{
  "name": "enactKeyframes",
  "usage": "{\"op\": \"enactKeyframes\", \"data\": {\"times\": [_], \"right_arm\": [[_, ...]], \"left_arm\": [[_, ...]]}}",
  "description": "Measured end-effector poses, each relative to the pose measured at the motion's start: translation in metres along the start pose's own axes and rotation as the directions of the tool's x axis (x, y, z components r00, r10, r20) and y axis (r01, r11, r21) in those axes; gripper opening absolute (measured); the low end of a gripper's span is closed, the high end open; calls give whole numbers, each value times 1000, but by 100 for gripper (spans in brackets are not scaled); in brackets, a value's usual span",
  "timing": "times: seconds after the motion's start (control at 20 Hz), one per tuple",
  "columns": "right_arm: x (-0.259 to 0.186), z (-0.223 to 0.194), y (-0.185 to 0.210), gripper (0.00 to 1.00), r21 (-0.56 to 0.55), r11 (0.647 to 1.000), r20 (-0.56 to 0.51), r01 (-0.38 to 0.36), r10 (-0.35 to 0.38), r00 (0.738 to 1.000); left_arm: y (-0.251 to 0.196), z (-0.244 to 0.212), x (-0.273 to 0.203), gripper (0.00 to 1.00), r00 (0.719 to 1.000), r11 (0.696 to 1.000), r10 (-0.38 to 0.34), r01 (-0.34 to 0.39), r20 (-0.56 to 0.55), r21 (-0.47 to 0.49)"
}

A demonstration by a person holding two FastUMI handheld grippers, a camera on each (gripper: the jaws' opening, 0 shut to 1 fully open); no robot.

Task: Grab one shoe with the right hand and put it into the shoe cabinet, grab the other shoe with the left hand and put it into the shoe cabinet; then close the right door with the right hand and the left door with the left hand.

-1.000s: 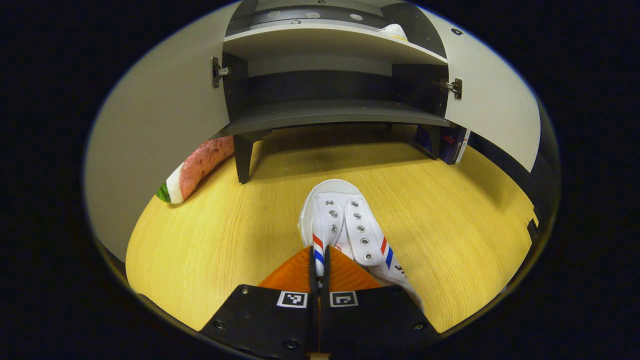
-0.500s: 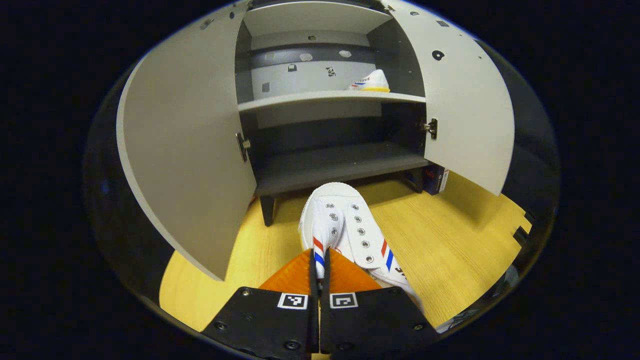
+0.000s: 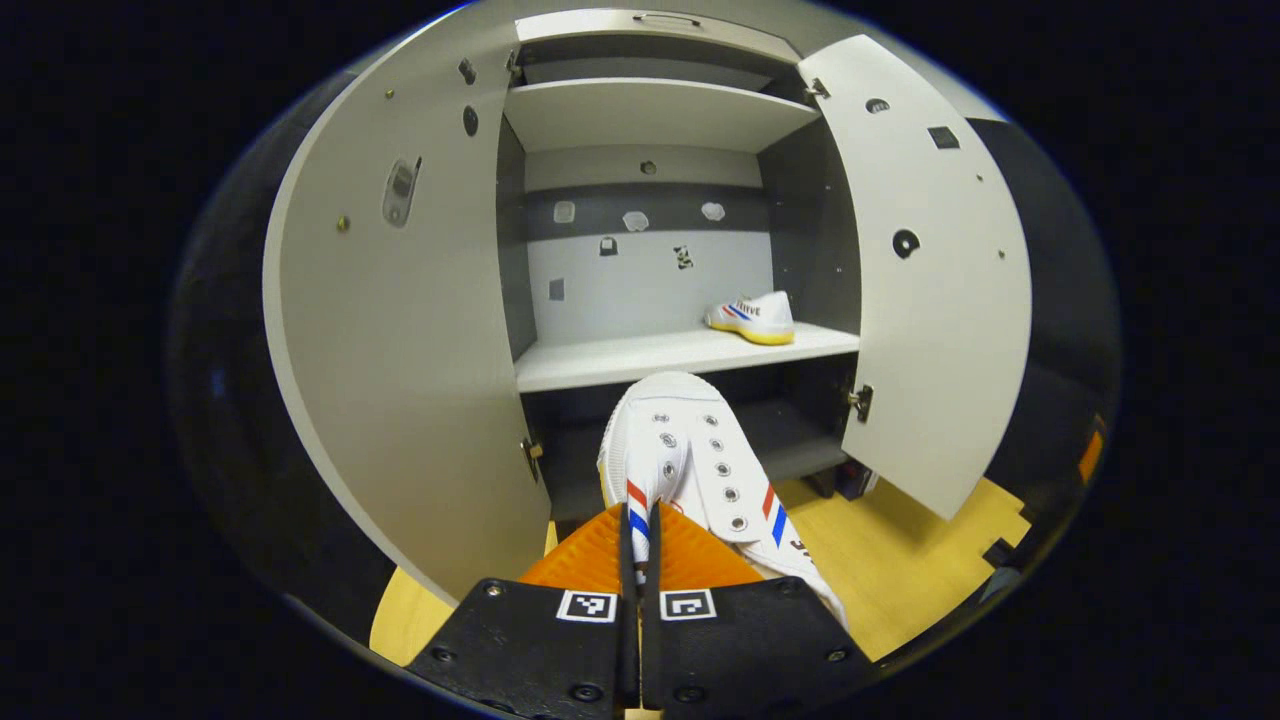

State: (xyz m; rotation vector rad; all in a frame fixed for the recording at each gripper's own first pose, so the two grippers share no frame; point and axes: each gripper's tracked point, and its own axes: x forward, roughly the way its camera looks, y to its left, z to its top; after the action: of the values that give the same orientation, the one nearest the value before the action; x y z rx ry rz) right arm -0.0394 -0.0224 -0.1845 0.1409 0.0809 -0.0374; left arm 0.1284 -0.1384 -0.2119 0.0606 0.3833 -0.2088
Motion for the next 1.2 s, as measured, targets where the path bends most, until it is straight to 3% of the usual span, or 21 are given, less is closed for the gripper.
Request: {"op": "enactKeyframes", "data": {"times": [0.3, 0.45, 0.55, 0.75, 0.95, 1.2], "right_arm": [[-7, 3, -2, 98, 28, 1000, 22, -13, 12, 1000], [-9, 3, -4, 98, 49, 999, 26, -11, 10, 1000], [-11, 5, -5, 98, 55, 999, 24, -2, 0, 1000], [-12, 8, -6, 98, 62, 998, 28, 23, -24, 999], [-10, 11, -7, 98, 69, 996, 39, 56, -59, 997], [-2, 3, -14, 100, 100, 990, 30, 94, -98, 995]], "left_arm": [[6, 98, 49, 1, 987, 999, 27, -33, 159, 38], [-8, 128, 82, 2, 985, 1000, -8, 8, 173, -3], [-10, 136, 107, 2, 988, 999, 10, -3, 152, -47], [-3, 162, 158, 2, 981, 996, 82, -75, 175, -43], [-1, 169, 211, 2, 987, 995, 93, -86, 130, -60], [13, 164, 256, 2, 982, 989, 145, -146, 123, 1]]}}
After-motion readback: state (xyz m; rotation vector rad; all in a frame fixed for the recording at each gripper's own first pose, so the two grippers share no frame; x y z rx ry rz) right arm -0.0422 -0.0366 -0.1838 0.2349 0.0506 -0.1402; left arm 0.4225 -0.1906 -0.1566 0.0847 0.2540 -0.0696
